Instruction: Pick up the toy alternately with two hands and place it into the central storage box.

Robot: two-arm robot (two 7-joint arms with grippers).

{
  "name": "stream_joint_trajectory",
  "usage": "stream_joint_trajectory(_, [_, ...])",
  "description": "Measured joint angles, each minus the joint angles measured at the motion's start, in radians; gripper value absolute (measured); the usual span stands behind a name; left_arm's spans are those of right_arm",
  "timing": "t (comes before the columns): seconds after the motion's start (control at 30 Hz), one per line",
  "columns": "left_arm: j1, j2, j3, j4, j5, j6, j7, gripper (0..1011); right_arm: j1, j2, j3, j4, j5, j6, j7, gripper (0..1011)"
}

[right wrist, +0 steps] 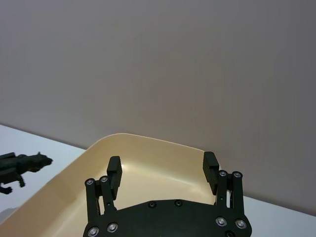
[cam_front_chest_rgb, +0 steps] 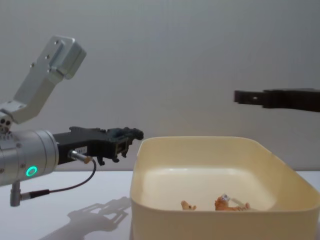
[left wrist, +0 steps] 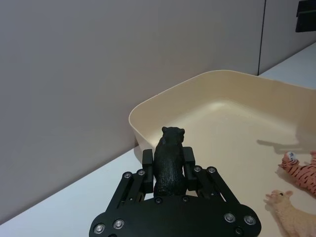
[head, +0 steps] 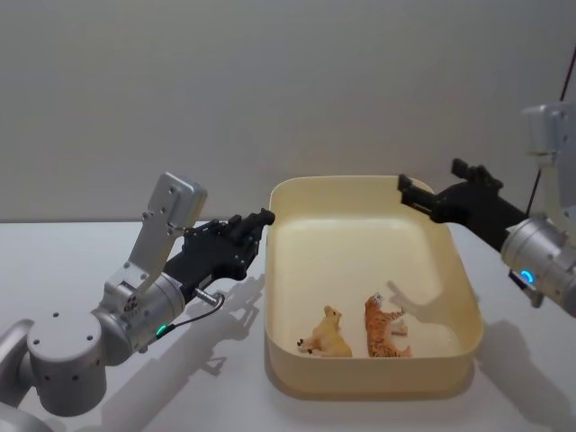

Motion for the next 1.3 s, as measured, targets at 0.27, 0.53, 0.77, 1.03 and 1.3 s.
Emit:
stream_joint_trajectory(0.27, [-0.025,-0.005,-0.004,0.003,-0.002,0.005,-0.073,318,-0.019,0.025,0.021,-0.015,-0.006,-0.003,-0.034,1001])
stream_joint_trajectory(0.53, [-0.063,-0.023,-0.006,0.036,-0.032,-0.018,-0.153,318,-0.032,0.042,0.034,-0.025,-0.009,-0.003,-0.052,1001])
stream_joint_trajectory(0.77, [-0.094,-0.039,-0.006,0.071,-0.048,-0.033,-0.212,318,-0.037,0.048,0.039,-0.029,-0.010,-0.003,-0.060,1001])
stream_joint_trajectory(1.03, [-0.132,-0.053,-0.002,0.114,-0.042,-0.010,-0.299,318,-0.041,0.053,0.043,-0.032,-0.011,-0.003,-0.065,1001])
stream_joint_trajectory(1.3, [-0.182,-0.068,0.011,0.169,0.007,0.049,-0.425,318,-0.043,0.055,0.045,-0.034,-0.011,-0.003,-0.069,1001])
